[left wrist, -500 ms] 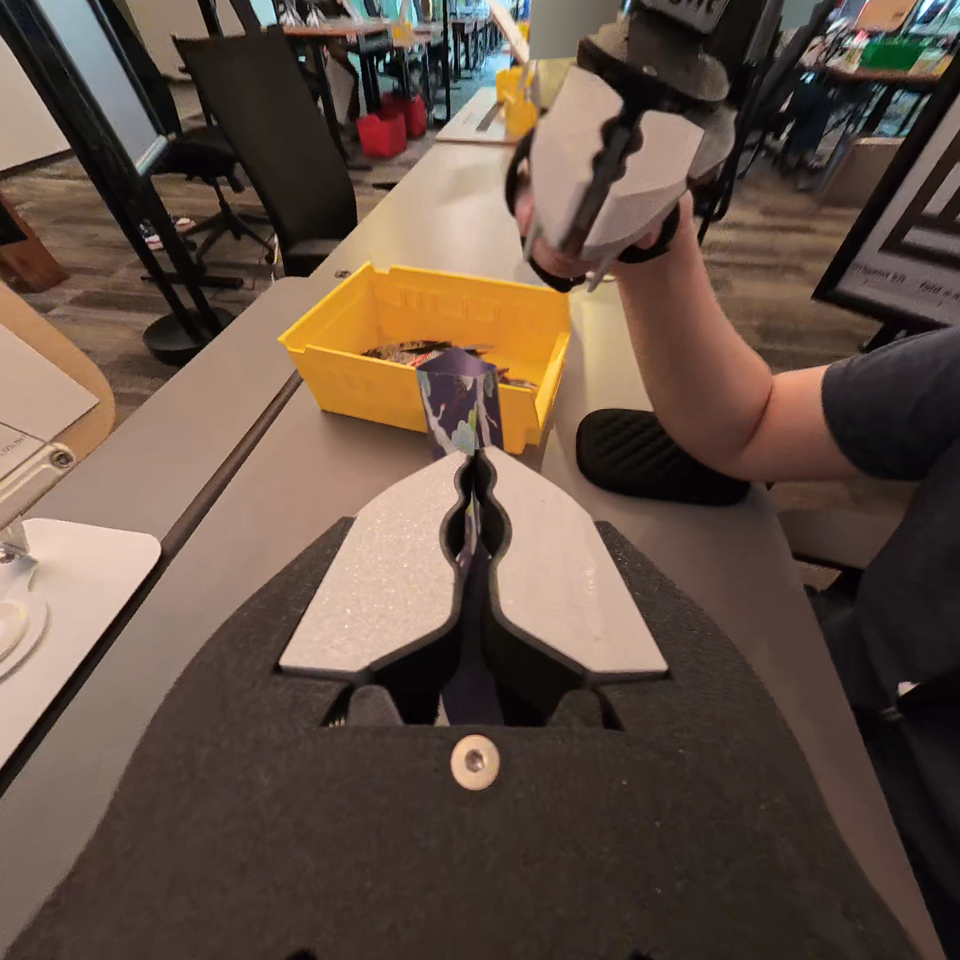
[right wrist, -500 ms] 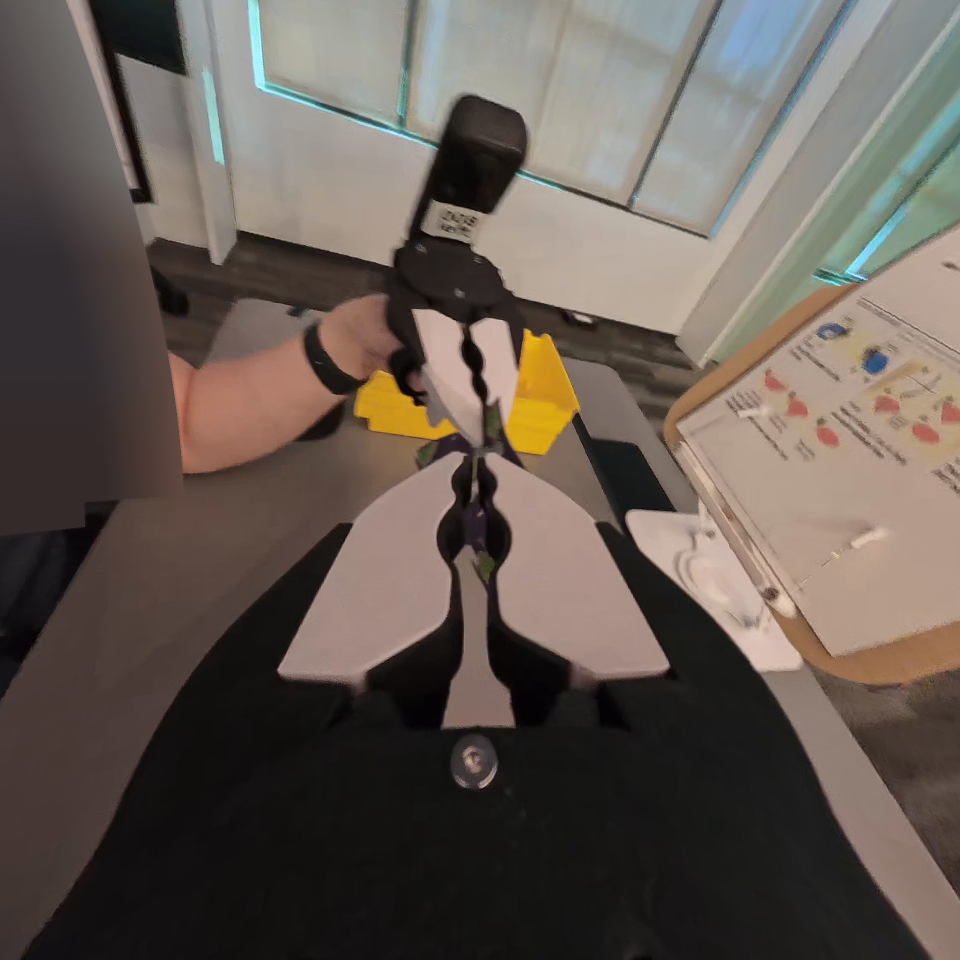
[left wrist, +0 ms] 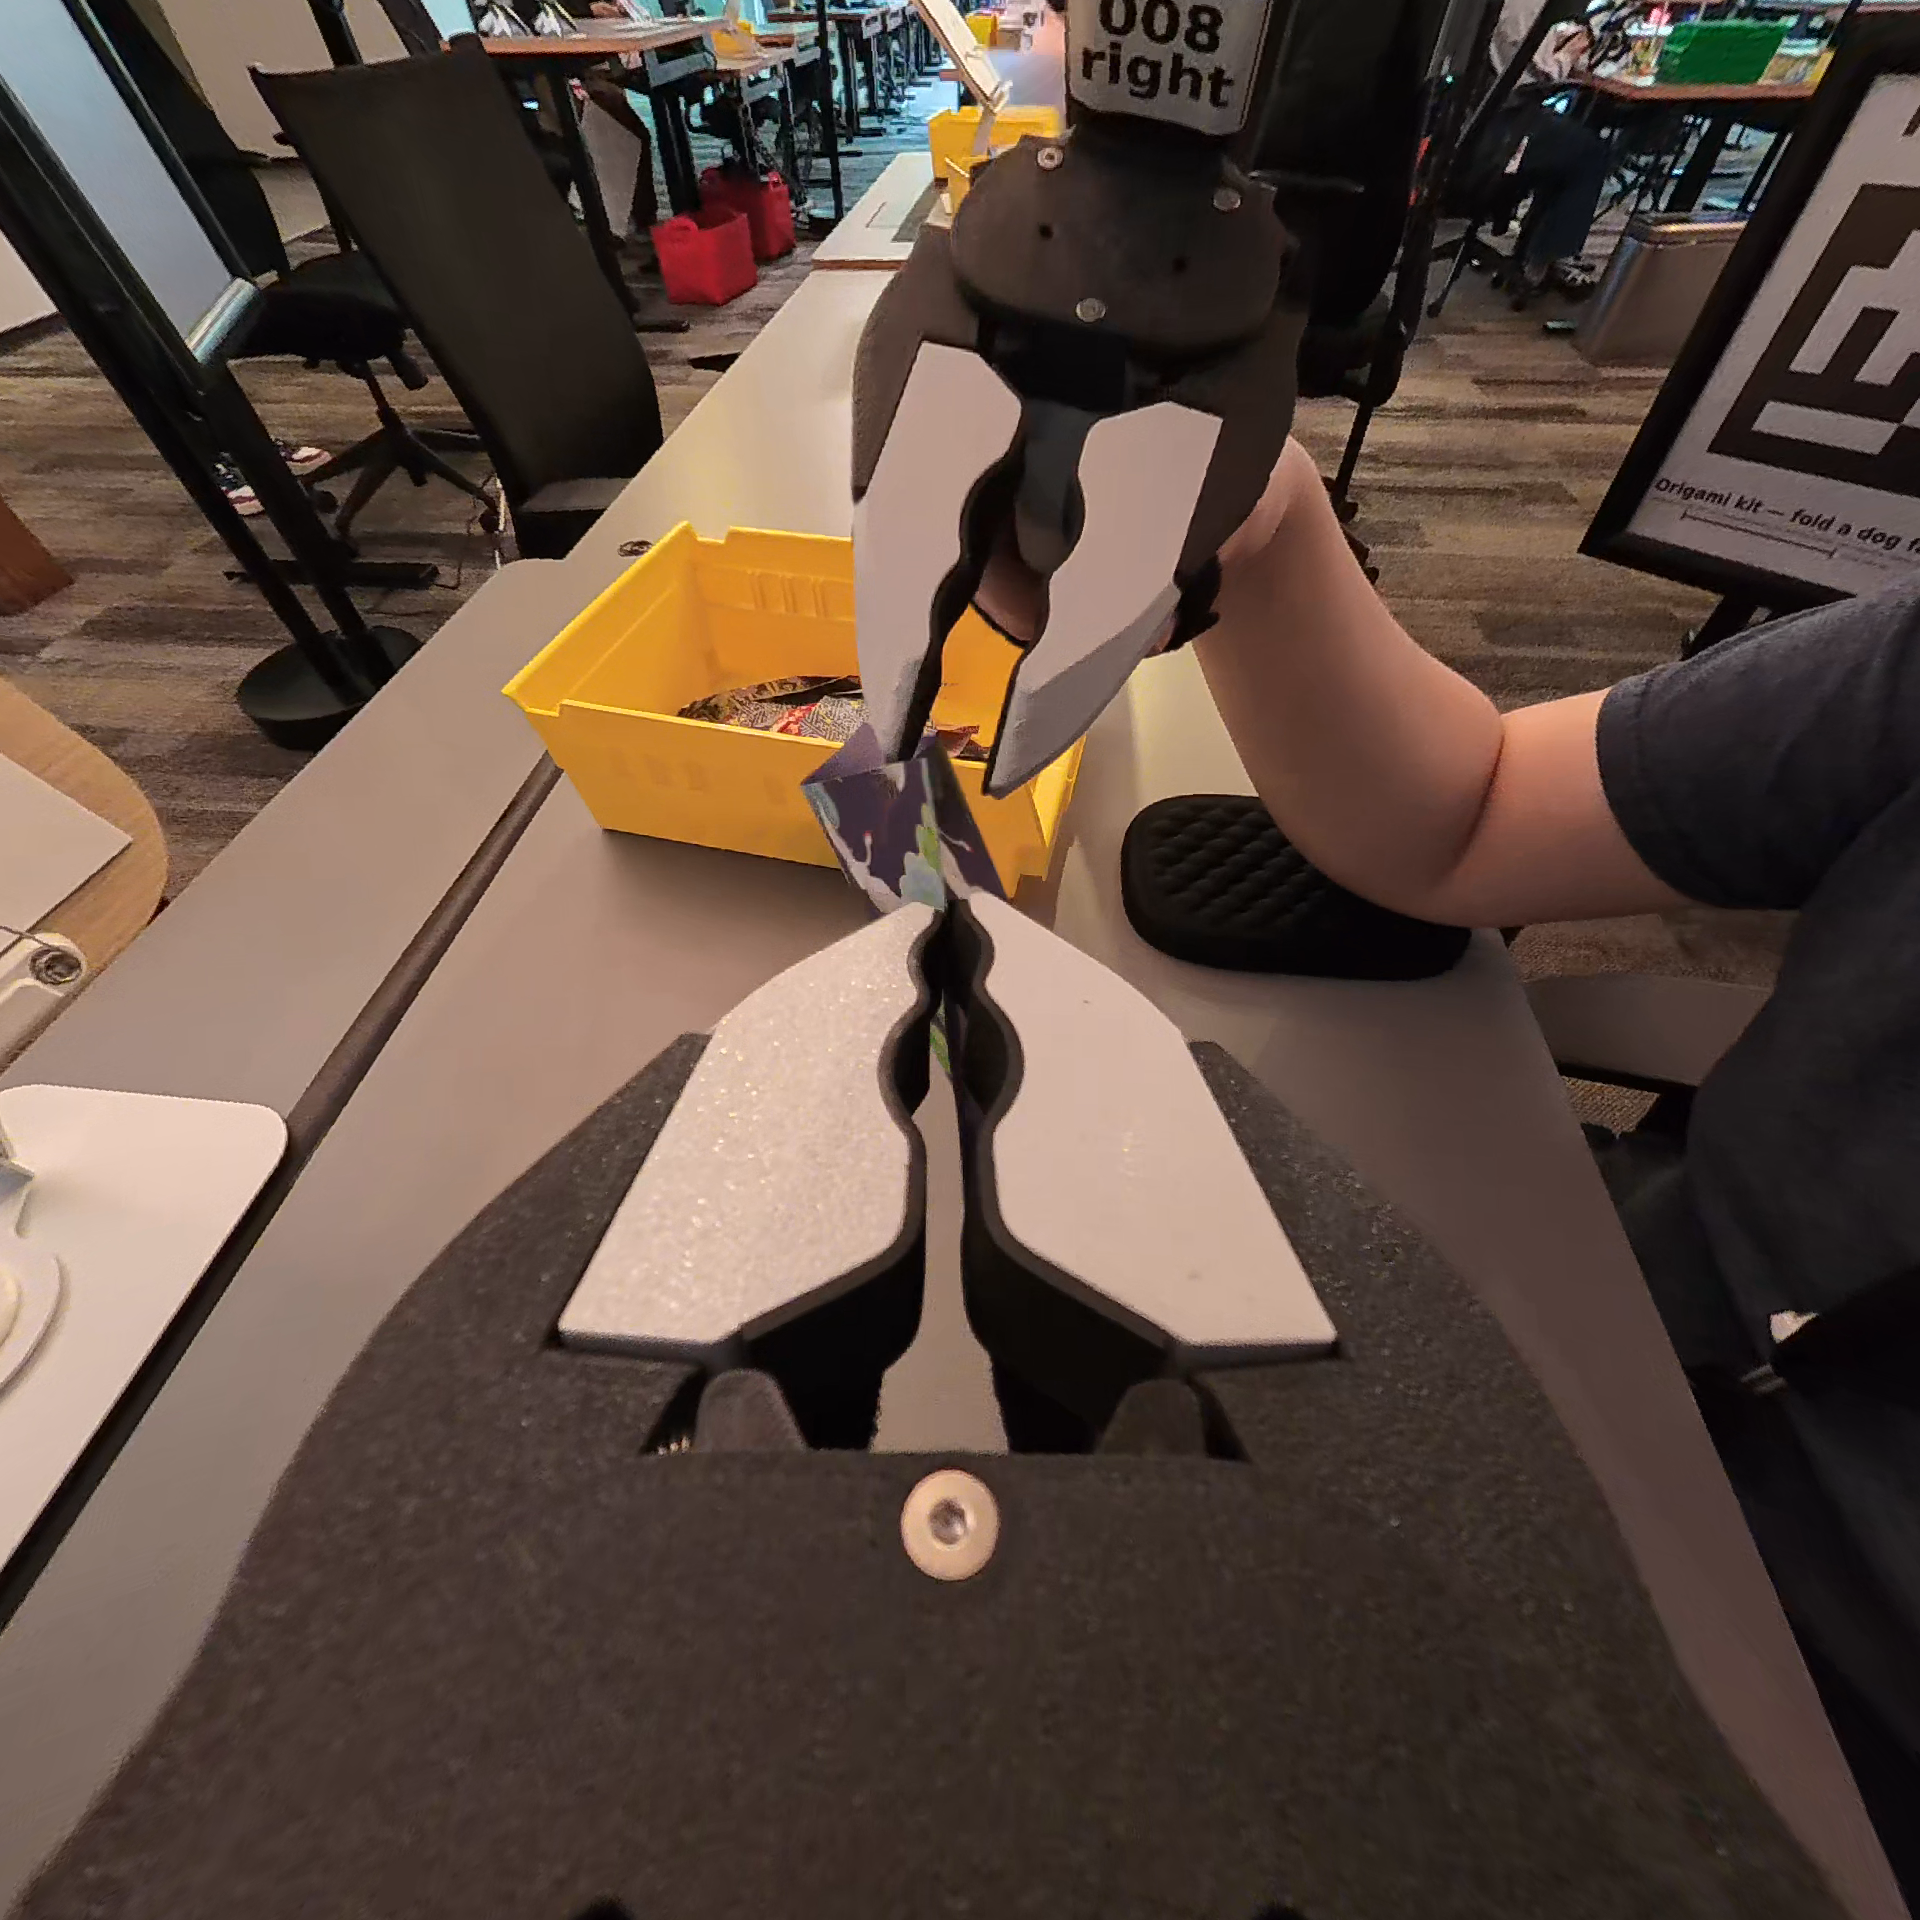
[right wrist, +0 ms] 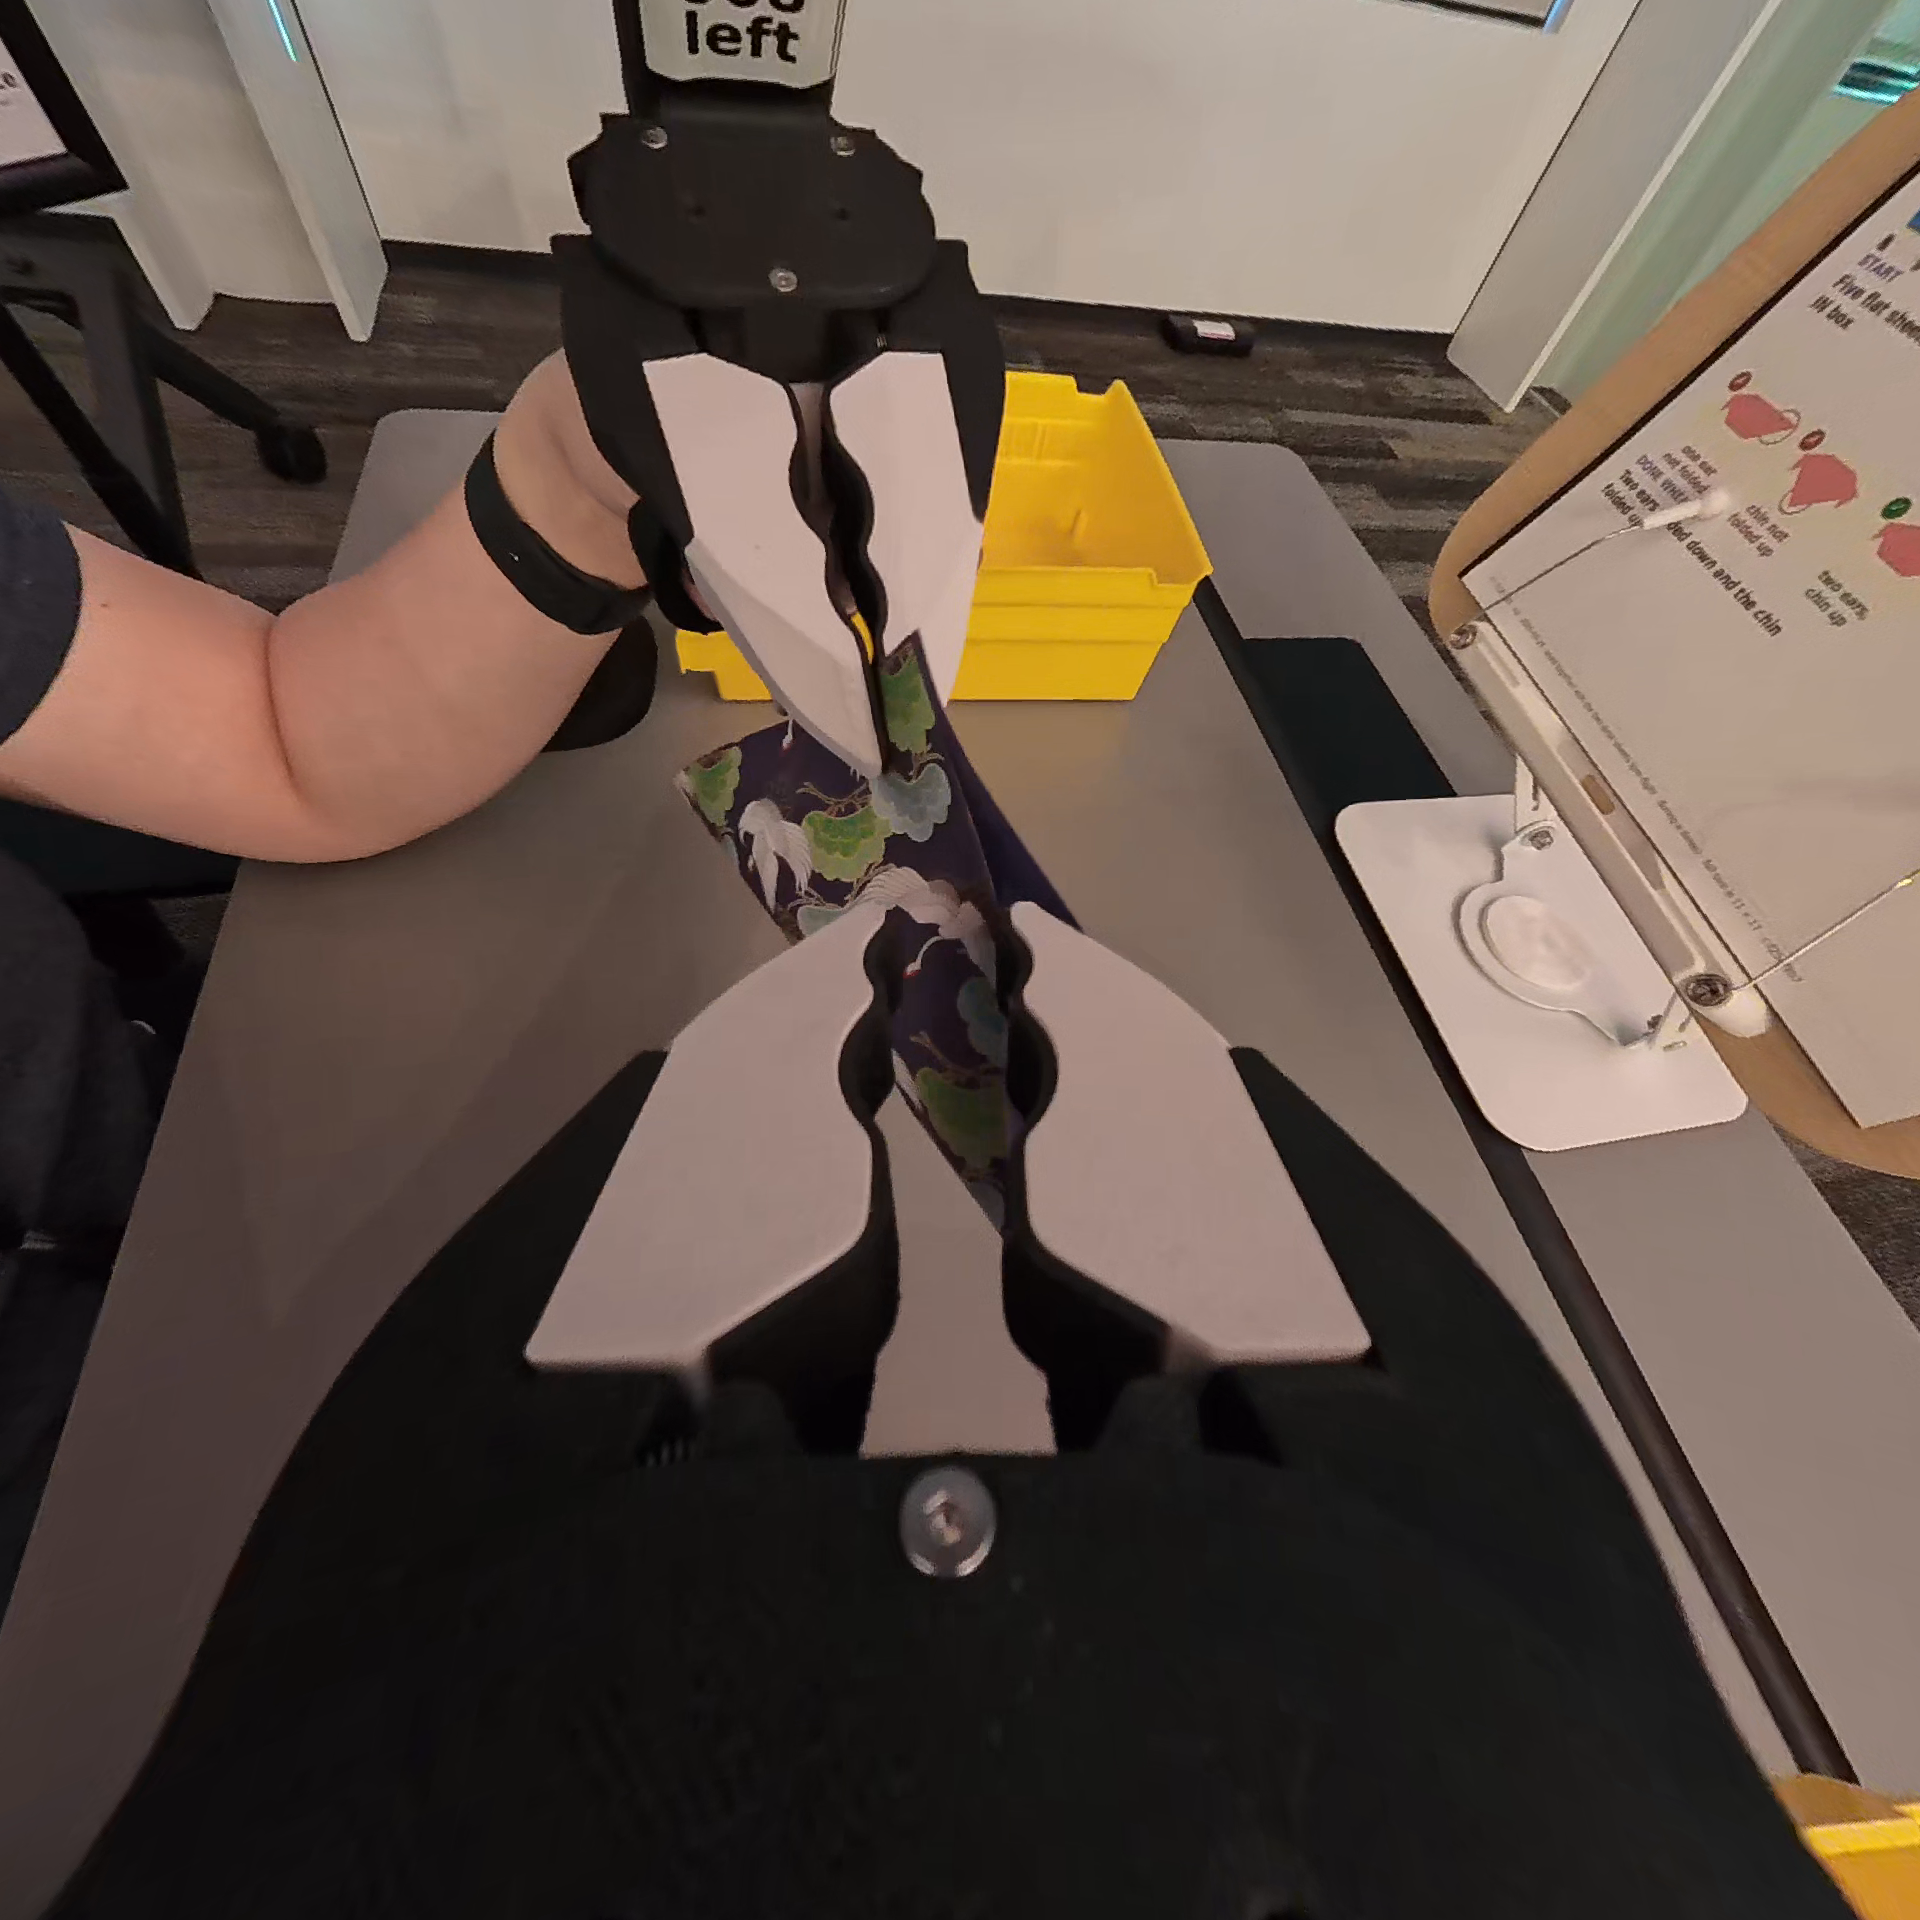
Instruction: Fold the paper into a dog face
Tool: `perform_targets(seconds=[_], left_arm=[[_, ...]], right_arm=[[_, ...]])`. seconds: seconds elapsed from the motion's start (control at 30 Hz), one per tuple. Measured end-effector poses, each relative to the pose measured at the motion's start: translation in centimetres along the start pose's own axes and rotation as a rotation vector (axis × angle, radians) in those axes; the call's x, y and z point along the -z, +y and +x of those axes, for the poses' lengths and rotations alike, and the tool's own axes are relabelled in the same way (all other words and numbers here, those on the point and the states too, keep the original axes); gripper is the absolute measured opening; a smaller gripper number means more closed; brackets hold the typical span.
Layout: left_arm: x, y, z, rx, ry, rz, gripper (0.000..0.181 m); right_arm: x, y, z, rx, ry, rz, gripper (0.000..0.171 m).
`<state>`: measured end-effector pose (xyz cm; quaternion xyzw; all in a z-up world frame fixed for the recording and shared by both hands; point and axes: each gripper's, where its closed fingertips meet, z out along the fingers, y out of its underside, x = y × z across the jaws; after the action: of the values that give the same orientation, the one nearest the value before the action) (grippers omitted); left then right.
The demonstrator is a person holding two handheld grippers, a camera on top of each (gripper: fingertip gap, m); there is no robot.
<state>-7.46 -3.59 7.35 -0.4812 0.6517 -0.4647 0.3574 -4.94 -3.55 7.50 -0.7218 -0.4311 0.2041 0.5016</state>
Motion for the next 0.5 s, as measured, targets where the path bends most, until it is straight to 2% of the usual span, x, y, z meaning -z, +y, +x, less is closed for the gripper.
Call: perform_targets(seconds=[0.23, 0.5], left_arm=[[-0.2, 0.1, 0.1, -0.003, -0.001, -0.012, 0.0], [-0.5, -0.2, 1.0, -0.028, 0.036, -0.006, 0.0]], right_arm=[[0.5, -0.3, -0.5, -0.002, -0.017, 0.007, 0.017], [-0.6, 0.0, -1.1, -0.057, -0.084, -0.003, 0.016]])
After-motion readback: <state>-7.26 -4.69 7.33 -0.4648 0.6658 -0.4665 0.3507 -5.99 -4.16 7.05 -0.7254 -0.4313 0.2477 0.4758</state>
